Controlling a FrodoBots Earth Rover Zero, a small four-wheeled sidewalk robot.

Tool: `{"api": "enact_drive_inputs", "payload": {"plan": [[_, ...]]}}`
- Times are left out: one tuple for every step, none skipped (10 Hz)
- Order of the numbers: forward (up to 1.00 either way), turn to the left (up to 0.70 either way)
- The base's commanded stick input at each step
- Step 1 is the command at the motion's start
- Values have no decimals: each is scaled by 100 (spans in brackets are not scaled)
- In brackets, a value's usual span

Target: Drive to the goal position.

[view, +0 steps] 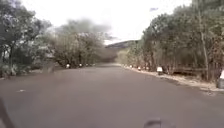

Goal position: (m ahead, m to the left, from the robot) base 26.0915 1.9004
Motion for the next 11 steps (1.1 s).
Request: {"api": "enact_drive_inputs", "payload": {"plan": [[100, 0], [100, 0], [100, 0], [100, 0], [100, 3], [100, 4], [100, 5], [100, 12], [100, 4], [100, 0], [100, 0]]}}
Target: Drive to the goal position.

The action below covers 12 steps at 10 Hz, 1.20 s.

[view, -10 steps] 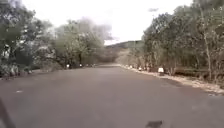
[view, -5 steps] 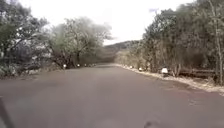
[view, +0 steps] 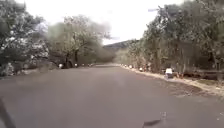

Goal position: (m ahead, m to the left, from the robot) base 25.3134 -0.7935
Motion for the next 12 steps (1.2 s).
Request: {"api": "enact_drive_inputs", "payload": {"plan": [[100, 0], [100, 0], [100, 0], [100, 0], [100, 0], [100, 0], [100, 0], [100, 0], [100, 0], [100, 0], [100, 0], [100, 0]]}}
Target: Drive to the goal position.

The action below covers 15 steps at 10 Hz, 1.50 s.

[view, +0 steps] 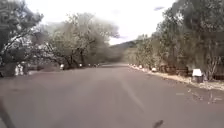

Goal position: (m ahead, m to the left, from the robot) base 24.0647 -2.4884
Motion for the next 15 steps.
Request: {"api": "enact_drive_inputs", "payload": {"plan": [[100, 0], [100, 0], [100, 0], [100, 0], [100, 0], [100, 0], [100, 0], [100, 0], [100, 0], [100, 0], [100, 7], [100, 16], [100, 3], [100, 2], [100, 0]]}}
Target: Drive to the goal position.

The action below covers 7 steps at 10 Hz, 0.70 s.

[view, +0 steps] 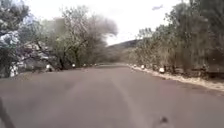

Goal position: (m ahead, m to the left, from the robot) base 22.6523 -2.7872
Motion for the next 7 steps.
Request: {"api": "enact_drive_inputs", "payload": {"plan": [[100, 0], [100, 0], [100, 0], [100, 0], [100, 0], [100, 0], [100, 0]]}}
